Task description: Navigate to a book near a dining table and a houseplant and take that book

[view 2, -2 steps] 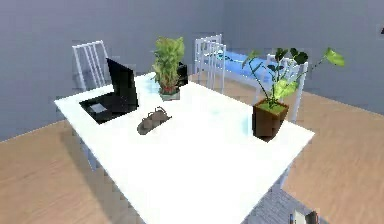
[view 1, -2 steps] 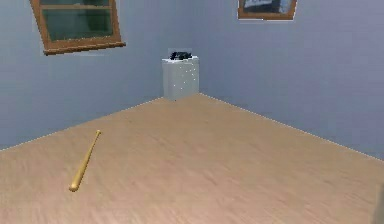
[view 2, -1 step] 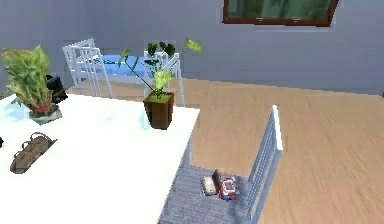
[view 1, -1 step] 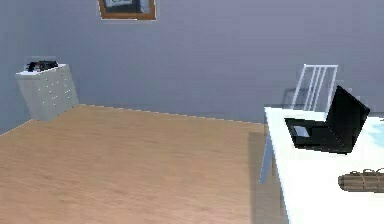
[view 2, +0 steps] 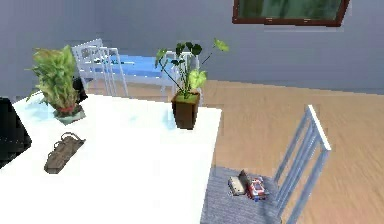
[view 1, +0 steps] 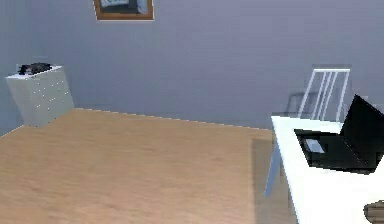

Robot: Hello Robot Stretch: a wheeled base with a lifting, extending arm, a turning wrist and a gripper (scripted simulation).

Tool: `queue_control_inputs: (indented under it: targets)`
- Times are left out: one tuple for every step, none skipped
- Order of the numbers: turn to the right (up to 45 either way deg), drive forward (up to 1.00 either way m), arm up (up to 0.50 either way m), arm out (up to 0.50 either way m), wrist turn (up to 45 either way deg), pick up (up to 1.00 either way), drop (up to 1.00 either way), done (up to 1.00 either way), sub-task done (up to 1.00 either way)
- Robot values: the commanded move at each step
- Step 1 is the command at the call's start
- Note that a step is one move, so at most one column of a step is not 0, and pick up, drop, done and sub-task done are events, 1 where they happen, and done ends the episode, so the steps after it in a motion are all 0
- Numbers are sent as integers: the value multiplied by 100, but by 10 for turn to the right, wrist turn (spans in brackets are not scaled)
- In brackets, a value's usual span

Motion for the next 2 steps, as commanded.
queue_control_inputs:
  targets:
    - [180,0,0,0,0,0,0,0,0]
    - [0,0,50,0,0,0,0,0,0]
